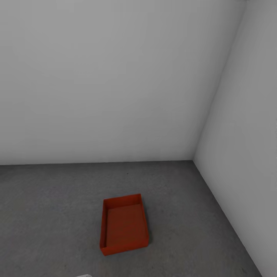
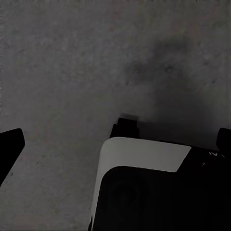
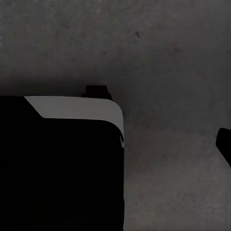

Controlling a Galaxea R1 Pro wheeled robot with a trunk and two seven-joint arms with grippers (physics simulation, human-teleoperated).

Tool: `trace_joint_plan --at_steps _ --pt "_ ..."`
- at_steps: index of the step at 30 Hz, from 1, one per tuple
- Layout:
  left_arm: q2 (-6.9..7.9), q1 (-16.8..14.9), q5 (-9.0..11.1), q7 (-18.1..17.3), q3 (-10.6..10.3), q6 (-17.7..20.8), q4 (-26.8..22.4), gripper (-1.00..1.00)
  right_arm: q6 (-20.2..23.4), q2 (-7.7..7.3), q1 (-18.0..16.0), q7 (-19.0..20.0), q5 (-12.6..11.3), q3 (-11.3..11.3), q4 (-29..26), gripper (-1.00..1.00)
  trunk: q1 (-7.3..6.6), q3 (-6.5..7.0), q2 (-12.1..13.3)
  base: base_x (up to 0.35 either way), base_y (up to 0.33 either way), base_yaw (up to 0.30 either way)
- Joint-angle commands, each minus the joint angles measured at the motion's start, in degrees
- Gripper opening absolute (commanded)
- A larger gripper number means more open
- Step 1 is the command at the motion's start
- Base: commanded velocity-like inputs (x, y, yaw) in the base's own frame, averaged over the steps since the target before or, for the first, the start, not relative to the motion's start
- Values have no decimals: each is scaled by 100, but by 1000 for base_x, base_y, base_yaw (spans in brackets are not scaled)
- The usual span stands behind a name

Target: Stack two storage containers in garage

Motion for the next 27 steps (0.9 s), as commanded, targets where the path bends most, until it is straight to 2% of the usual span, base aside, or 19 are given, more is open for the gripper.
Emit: trace_joint_plan --at_steps 1,10,27 --pt "0 -3 51 10 26 15 -1 100 -35 5 -6 -1 -60 46 18 100 -22 13 38 0 0 0" --pt "0 -3 51 10 26 15 -1 100 -50 6 -6 17 -59 46 18 100 -220 185 399 0 0 0" --pt "0 -3 51 10 26 15 -1 100 -44 15 -6 15 -60 46 18 100 -594 636 1081 0 0 0"
